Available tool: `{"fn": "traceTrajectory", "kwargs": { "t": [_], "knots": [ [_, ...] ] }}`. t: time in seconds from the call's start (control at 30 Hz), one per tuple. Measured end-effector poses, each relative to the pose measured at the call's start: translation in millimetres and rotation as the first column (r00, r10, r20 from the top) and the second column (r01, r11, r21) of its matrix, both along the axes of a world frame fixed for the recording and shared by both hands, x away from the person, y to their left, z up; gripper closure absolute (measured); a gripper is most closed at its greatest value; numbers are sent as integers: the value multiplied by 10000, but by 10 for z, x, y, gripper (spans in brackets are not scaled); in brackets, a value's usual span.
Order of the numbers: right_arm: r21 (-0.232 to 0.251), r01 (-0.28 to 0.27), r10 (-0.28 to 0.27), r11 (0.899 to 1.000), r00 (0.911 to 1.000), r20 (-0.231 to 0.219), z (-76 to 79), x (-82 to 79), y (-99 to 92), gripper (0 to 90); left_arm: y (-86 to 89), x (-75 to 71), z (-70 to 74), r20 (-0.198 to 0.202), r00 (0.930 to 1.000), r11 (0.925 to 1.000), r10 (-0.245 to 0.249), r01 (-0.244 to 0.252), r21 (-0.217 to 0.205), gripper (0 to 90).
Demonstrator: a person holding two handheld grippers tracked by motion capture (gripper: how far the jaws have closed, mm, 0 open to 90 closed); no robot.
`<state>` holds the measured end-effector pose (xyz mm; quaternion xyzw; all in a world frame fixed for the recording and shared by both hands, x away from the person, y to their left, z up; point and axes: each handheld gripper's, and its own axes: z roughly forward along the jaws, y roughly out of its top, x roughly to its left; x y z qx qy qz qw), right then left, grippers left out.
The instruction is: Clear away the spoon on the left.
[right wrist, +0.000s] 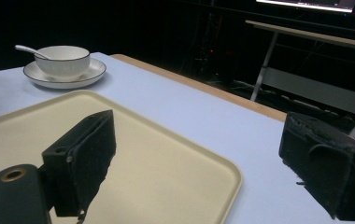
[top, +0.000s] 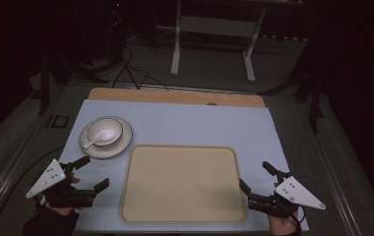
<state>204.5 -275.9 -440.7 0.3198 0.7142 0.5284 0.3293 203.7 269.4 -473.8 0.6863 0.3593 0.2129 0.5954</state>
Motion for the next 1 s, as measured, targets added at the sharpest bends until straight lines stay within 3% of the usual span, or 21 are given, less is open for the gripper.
{"fn": "traceTrajectory", "kwargs": {
  "t": [0.13,0.37,0.57,0.73,0.87,1.0],
  "knots": [
    [1,-56,56,10000,10000,-4,8,-14,7,108,-1,6,0,-118,9999,9999,-126,126,-7,2],
    [61,-172,171,9998,9998,66,27,-44,19,108,-144,-13,7,-581,9965,9906,-608,674,1194,2],
    [69,-249,248,9997,9996,92,29,-55,32,109,-219,-29,68,-845,9887,9829,-1237,1338,1264,2],
    [113,-359,358,9993,9993,109,31,-54,40,108,-306,-68,179,-742,9800,9690,-1848,1943,1527,2],
    [75,-410,410,9991,9992,38,26,-45,48,108,-362,-74,261,-594,9793,9649,-1934,2008,1693,10],
    [74,-413,412,9991,9991,87,28,-50,50,108,-374,-56,326,-765,9749,9605,-2091,2194,1710,16]
  ]
}}
